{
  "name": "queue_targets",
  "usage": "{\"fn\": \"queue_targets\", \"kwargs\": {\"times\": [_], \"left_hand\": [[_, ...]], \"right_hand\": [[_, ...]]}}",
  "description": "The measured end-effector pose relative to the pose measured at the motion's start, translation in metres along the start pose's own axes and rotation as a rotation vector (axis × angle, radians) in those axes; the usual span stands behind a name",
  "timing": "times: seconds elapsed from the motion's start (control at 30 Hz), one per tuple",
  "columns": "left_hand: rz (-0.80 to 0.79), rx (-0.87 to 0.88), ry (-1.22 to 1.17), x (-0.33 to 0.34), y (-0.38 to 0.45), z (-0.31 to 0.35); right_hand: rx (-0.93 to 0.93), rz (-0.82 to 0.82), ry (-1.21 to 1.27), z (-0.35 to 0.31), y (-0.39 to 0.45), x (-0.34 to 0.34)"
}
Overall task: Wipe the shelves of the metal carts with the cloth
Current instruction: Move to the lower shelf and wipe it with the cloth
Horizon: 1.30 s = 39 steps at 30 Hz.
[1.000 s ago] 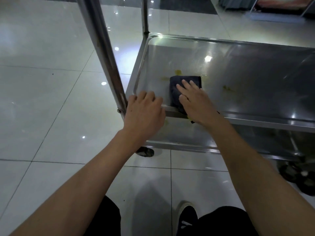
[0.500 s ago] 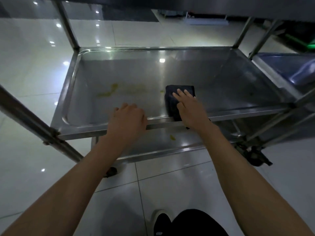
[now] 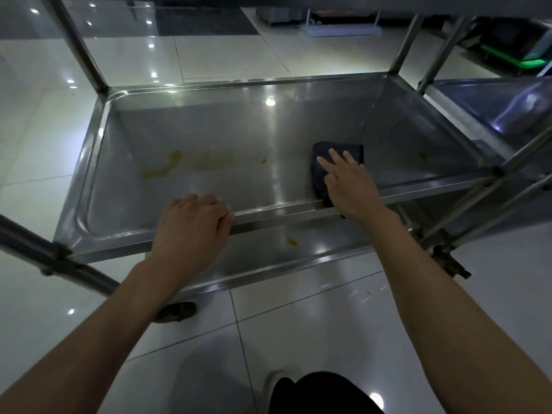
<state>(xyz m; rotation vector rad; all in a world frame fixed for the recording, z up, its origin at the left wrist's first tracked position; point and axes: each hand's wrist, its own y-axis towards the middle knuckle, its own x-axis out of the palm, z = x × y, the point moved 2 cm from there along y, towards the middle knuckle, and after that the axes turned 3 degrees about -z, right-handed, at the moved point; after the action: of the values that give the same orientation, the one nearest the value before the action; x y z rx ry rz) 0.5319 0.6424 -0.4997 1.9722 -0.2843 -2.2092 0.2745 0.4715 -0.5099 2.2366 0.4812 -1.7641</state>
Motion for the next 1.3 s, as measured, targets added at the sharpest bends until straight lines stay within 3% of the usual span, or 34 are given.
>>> {"fn": "queue_targets", "kwargs": {"times": [0.23,0.37,0.47,1.03,1.3], "left_hand": [[-0.106,0.001,-0.072,-0.013,-0.01,-0.016],[-0.004,-0.213,-0.043,-0.031,-0.032,-0.05],[-0.062,-0.303,0.022,-0.035,-0.056,-0.071],[0.024,-0.303,0.078,-0.032,-0.1,-0.091],[-0.028,-0.393,0.063,-0.041,-0.081,-0.085]], "right_hand": [[-0.198,-0.059,0.073,-0.099,0.0,0.024],[-0.232,-0.117,0.076,-0.134,0.009,0.037],[-0.273,-0.165,0.053,-0.162,0.015,0.047],[-0.528,-0.222,0.14,-0.316,0.039,0.085],[-0.563,-0.18,0.177,-0.305,0.048,0.081]]}}
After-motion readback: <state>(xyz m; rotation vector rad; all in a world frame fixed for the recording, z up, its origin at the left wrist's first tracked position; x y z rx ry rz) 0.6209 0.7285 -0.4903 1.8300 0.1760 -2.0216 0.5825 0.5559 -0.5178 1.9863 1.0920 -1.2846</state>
